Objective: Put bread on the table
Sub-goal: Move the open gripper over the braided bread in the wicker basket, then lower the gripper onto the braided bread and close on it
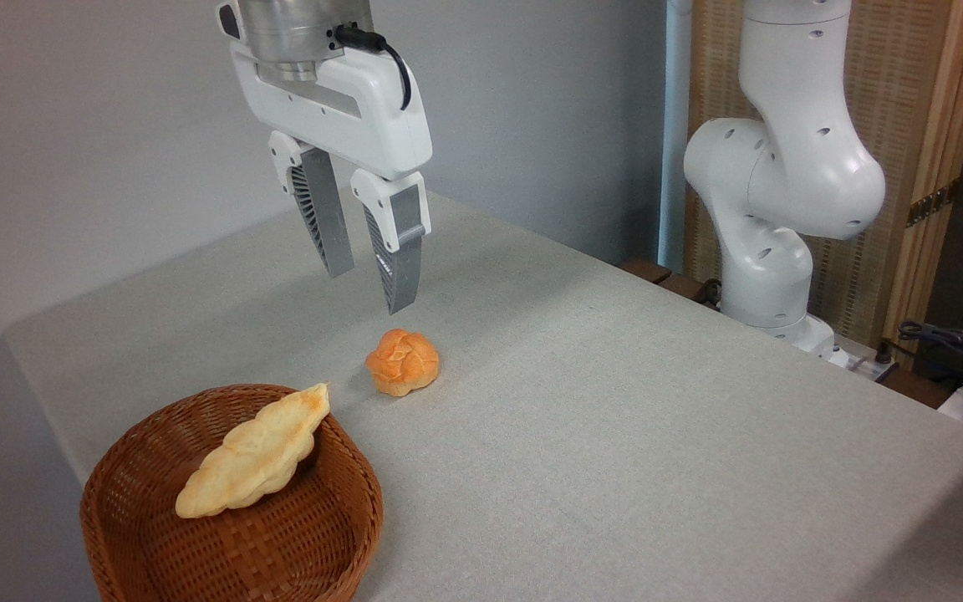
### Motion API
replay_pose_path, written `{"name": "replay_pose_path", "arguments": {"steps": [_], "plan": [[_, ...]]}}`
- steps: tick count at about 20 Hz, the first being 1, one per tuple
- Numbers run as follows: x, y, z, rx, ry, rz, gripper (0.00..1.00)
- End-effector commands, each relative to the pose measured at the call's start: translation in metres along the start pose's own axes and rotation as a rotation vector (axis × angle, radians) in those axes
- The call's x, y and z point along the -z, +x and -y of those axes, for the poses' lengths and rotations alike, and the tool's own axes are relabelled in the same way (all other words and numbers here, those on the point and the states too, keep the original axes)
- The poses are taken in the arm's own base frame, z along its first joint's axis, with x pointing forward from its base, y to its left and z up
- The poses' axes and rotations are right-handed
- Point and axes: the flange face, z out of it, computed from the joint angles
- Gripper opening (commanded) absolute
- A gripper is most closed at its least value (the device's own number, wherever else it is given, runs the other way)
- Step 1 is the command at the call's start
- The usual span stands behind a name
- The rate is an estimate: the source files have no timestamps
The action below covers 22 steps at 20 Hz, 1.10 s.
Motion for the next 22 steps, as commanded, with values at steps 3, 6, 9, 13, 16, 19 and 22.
{"name": "replay_pose_path", "arguments": {"steps": [3, 6, 9, 13, 16, 19, 22], "plan": [[-0.002, -0.002, 0.003, -0.002, -0.014, -0.014, 1.00], [-0.004, -0.001, 0.005, 0.000, -0.006, -0.024, 1.00], [-0.011, 0.008, 0.013, 0.003, 0.044, -0.087, 1.00], [-0.037, 0.034, 0.017, -0.018, 0.086, -0.142, 1.00], [-0.061, 0.055, 0.023, -0.031, 0.106, -0.170, 1.00], [-0.095, 0.086, 0.020, -0.060, 0.111, -0.199, 1.00], [-0.128, 0.109, 0.012, -0.064, 0.072, -0.210, 1.00]]}}
